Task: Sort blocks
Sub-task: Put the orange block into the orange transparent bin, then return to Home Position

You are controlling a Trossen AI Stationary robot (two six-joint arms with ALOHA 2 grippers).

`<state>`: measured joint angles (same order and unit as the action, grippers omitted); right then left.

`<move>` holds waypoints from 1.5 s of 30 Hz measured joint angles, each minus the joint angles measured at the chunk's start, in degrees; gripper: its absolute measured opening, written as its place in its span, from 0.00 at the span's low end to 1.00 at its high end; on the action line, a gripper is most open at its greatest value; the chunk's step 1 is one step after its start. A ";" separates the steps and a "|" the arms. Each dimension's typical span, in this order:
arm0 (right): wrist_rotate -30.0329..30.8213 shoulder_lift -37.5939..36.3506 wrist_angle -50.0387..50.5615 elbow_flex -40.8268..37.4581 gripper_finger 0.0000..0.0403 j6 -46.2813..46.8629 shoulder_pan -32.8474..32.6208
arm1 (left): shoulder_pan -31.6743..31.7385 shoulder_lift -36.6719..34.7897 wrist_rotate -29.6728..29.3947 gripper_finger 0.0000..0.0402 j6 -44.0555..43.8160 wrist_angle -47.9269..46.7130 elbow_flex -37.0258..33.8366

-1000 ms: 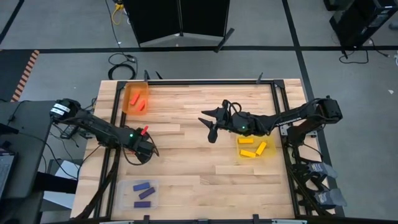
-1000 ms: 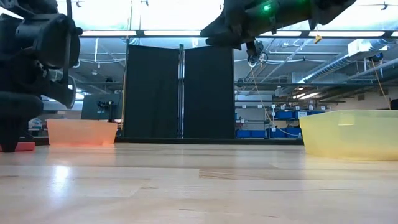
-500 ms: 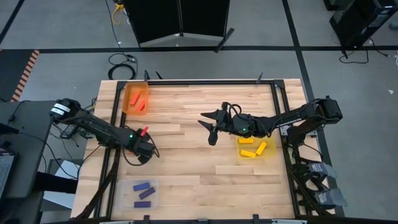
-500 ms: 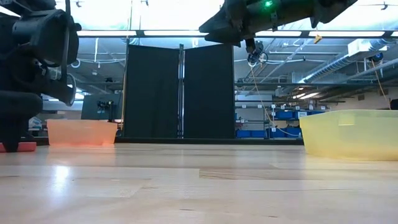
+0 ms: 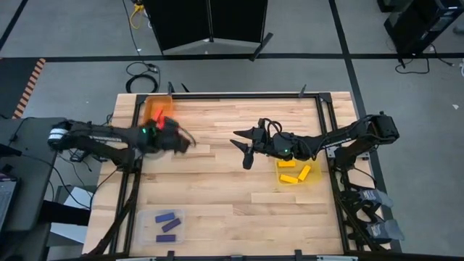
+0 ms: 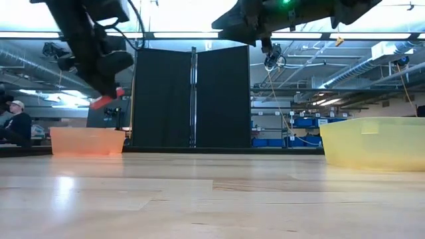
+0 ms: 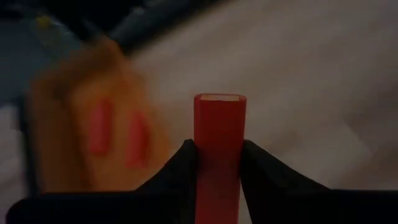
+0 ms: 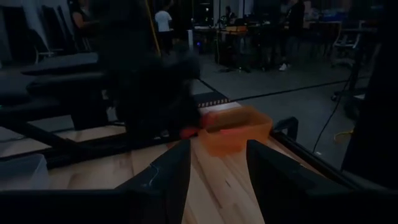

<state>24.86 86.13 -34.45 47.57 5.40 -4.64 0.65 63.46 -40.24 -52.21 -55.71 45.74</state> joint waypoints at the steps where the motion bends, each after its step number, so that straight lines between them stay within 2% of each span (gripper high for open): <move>1: 0.00 0.00 -0.21 0.00 0.42 -0.05 -0.19 | 2.79 -0.53 -1.10 0.24 1.40 0.08 0.43; 4: 0.00 -0.04 -0.36 0.00 0.42 -0.82 -0.92 | 11.88 -1.82 -2.05 0.24 6.32 1.19 0.65; 7: 0.00 -0.14 -0.50 0.00 0.42 -1.46 -1.68 | 20.54 -2.11 -0.15 0.24 12.04 4.22 0.65; 11: 0.00 -0.50 -0.64 0.00 0.42 -2.59 -2.83 | 31.36 -1.62 6.96 0.24 19.06 9.62 -0.31; 15: 0.00 -0.96 -0.43 0.00 0.42 -3.08 -4.23 | 38.90 -1.59 14.00 0.24 24.45 15.02 -2.74; 17: 0.00 -1.30 -0.21 0.00 0.42 -3.58 -4.97 | 41.15 -1.59 17.86 0.31 26.23 16.73 -3.77; 19: 0.98 -1.97 0.19 -0.11 0.42 -4.37 -5.85 | 42.51 -1.59 19.21 0.44 27.29 17.50 -4.49; 22: 3.82 -3.51 0.21 -1.65 0.42 -5.93 -7.16 | 42.91 -2.21 19.15 0.63 28.80 19.02 -5.26; 24: 6.17 -5.28 0.18 -3.60 0.42 -6.28 -8.00 | 42.73 -4.29 19.16 0.71 29.63 21.29 -6.19; 26: 8.84 -7.85 -0.63 -6.52 0.42 -6.17 -8.87 | 42.38 -7.50 19.90 0.76 29.73 23.74 -7.44; 29: 11.31 -12.84 -1.51 -12.03 0.42 -5.26 -10.29 | 41.93 -14.34 20.35 0.78 30.93 23.92 -9.50; 31: 11.80 -16.90 -2.92 -16.54 0.42 -4.56 -11.82 | 40.82 -20.48 21.75 0.77 31.13 24.19 -11.36; 38: 13.03 -31.30 -3.99 -30.81 0.38 -3.51 -17.07 | 33.77 -42.48 32.96 0.65 31.14 30.18 -20.53; 42: 12.68 -36.90 -4.12 -36.48 0.26 -4.53 -18.34 | 29.32 -50.62 37.37 0.52 31.15 38.08 -26.96; 45: 9.65 -39.97 -4.08 -39.95 0.10 -6.39 -18.28 | 25.99 -53.03 39.09 0.38 32.58 42.54 -31.07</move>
<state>34.52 46.16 -38.53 7.62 -1.00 -22.92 26.64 10.43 -1.15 -19.63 -13.17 14.67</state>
